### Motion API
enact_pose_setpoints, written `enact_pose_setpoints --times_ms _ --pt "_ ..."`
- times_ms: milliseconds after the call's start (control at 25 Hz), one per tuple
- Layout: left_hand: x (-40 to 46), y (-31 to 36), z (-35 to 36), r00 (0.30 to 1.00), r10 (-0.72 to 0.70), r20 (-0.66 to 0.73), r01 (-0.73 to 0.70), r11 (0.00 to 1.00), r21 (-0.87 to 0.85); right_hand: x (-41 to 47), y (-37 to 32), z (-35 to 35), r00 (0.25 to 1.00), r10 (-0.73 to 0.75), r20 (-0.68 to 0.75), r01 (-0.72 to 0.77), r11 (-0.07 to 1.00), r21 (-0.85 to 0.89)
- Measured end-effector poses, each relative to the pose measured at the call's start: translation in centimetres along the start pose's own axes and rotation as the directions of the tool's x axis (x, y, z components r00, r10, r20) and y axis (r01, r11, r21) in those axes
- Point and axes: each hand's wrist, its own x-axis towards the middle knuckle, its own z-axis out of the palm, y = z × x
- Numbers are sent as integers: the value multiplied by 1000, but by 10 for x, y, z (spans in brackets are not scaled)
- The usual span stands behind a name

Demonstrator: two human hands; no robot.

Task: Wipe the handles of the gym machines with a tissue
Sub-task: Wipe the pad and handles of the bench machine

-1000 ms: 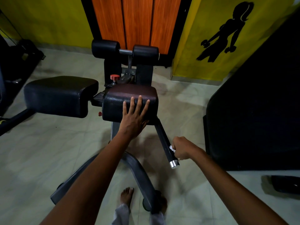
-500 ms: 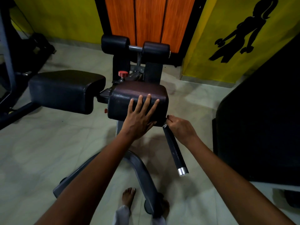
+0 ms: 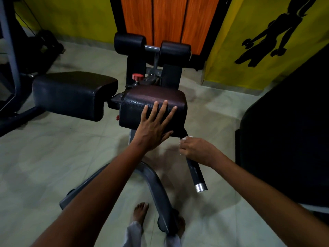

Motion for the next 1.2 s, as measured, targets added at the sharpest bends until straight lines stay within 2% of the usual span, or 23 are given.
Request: enact_pose_setpoints --times_ms 160,520,600,800,1000,1120,1200 --pt "0 1 -3 1000 -9 8 9 1000 0 -6 -4 -15 988 -152 36 151 988 36" --pt "0 3 -5 1000 -22 8 22 1000 -1 -44 -32 -14 934 -332 130 325 943 74" --pt "1 3 -5 1000 -22 14 22 1000 -2 -49 -33 -17 931 -349 112 338 935 107" --pt "2 2 -4 999 -29 22 29 1000 -6 -13 -2 -15 984 -176 1 176 982 -70" --pt "3 2 -4 1000 -14 16 14 1000 6 11 13 -4 975 -120 186 170 944 -282" --pt "2 1 -3 1000 -15 12 15 1000 13 20 8 3 980 -2 200 60 958 -282" --pt "2 1 -3 1000 -9 7 9 1000 5 24 6 4 976 13 218 43 967 -250"
